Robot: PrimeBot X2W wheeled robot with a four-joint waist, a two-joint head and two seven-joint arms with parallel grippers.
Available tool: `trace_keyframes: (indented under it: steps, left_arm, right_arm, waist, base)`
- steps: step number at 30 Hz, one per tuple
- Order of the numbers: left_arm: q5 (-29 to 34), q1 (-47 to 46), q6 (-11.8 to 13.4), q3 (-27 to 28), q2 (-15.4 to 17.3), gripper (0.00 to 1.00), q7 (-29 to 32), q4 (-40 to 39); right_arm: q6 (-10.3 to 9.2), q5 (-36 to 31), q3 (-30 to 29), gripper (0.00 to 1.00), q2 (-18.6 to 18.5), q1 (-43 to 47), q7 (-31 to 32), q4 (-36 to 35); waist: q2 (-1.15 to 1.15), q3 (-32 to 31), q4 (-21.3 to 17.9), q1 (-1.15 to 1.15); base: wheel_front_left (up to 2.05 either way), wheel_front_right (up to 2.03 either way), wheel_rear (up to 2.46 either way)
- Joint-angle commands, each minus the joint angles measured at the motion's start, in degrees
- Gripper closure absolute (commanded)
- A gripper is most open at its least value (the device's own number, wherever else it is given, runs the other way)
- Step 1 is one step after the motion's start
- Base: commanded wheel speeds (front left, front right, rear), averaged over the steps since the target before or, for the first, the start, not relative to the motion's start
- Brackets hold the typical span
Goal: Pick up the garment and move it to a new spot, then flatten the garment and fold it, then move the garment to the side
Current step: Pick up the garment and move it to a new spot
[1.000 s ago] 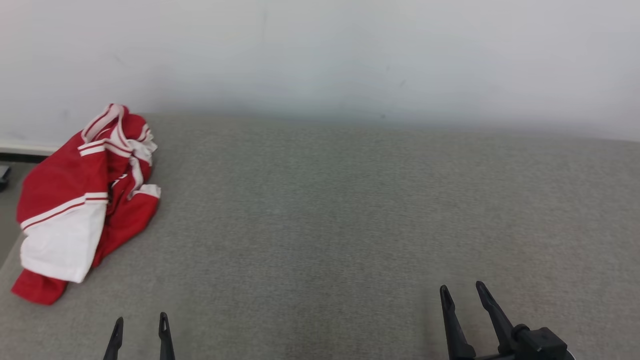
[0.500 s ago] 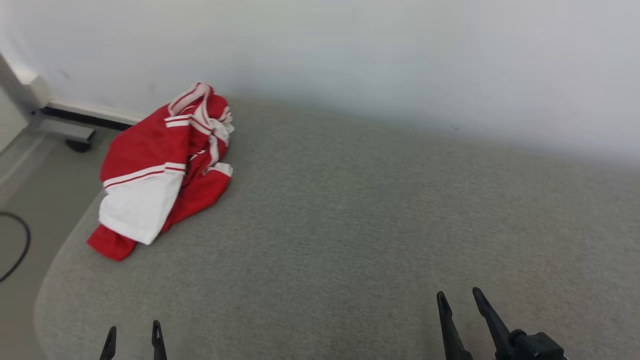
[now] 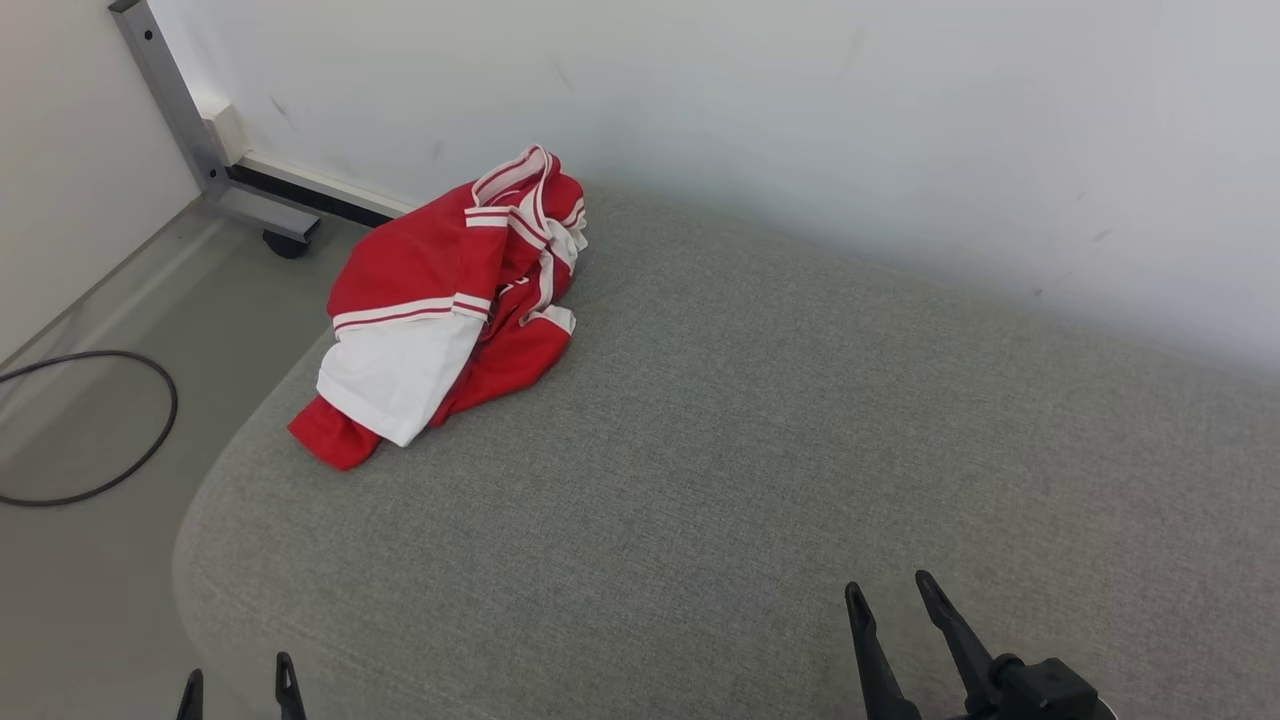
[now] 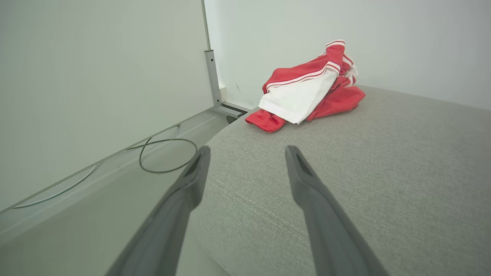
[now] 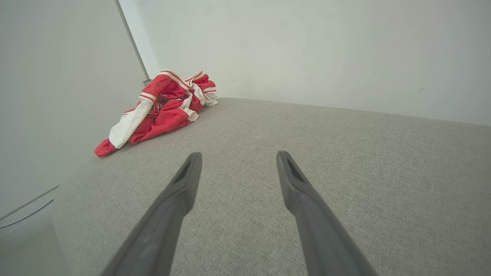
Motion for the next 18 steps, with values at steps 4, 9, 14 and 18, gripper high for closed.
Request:
trace_keyframes:
  steps: [4,9,14,18]
  left_arm:
    - [-0.73,0.2,0.74,0.5,-0.06,0.0,-0.2,-0.58]
    - [-1.02,0.05,0.9,0.82,-0.07,0.0,-0.2,-0.74]
    - [-1.09,-0.33,0.96,0.96,-0.07,0.0,-0.2,-0.18]
    - [-1.12,-2.15,0.27,0.84,-0.08,0.0,-0.2,0.98]
  right_arm:
    - [-0.12,-0.53,0.7,0.0,-0.02,-0.93,-0.05,0.46]
    - [-0.12,-0.56,1.06,0.0,-0.03,-1.04,-0.05,0.73]
    - [-0.12,-0.48,0.8,0.0,-0.03,-0.91,-0.05,0.74]
    - [-0.12,-0.57,0.44,0.0,-0.02,-0.22,-0.04,0.52]
  waist:
    - [0.0,0.66,0.61,0.0]
    - [0.0,0.7,0.68,0.0]
    - [0.0,0.56,0.49,0.0]
    - [0.0,0.52,0.21,0.0]
  base:
    - [0.0,0.0,0.0]
    - [0.0,0.0,0.0]
    - [0.0,0.0,0.0]
    - [0.0,0.0,0.0]
